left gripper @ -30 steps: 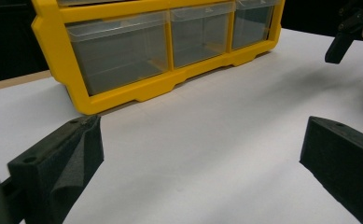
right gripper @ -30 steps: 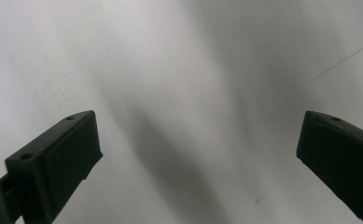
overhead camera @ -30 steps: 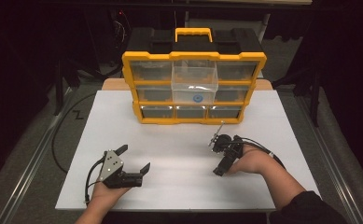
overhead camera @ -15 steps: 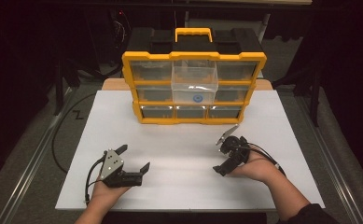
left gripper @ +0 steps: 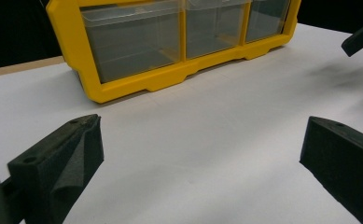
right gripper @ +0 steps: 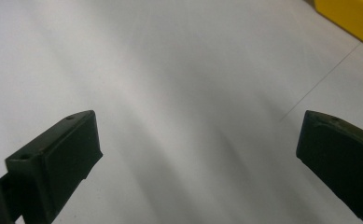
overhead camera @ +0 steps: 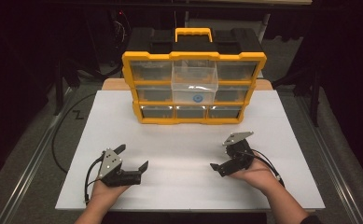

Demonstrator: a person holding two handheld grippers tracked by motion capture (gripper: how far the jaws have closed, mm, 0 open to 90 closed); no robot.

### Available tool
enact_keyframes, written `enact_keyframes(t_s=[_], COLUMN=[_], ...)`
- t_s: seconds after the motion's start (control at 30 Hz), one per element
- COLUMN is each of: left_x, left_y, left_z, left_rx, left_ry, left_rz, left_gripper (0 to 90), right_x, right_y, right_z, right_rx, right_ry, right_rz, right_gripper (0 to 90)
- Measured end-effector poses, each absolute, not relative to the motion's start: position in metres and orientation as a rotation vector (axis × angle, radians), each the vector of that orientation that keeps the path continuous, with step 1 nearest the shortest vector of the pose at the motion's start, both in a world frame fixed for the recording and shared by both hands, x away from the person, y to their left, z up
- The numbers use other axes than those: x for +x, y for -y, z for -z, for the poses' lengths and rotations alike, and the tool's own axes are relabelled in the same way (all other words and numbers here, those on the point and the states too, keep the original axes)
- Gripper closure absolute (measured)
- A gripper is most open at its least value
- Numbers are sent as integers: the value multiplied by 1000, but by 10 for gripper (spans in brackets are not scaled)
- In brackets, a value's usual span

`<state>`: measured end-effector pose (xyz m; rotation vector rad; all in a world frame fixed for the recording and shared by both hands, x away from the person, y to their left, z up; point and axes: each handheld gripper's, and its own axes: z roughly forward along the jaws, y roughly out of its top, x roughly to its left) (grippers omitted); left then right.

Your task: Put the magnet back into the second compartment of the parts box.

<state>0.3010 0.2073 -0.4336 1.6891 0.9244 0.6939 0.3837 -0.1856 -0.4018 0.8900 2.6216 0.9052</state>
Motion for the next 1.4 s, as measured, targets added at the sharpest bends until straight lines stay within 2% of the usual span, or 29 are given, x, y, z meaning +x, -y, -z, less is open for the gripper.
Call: enact_keyframes(t_s=[0.77, 1.4], left_x=[303, 306], left_y=[-209, -203], left_z=[436, 439], left_rx=[1687, 1696], left_ry=[-999, -985], left_rz=[-692, -664], left_gripper=[1, 0], right_x=[363, 353], right_y=[207, 211], right_z=[417, 417], right_rx=[976, 969], right_ry=[-2201, -2063], right_rz=[-1377, -1395], right_gripper=[8, 8])
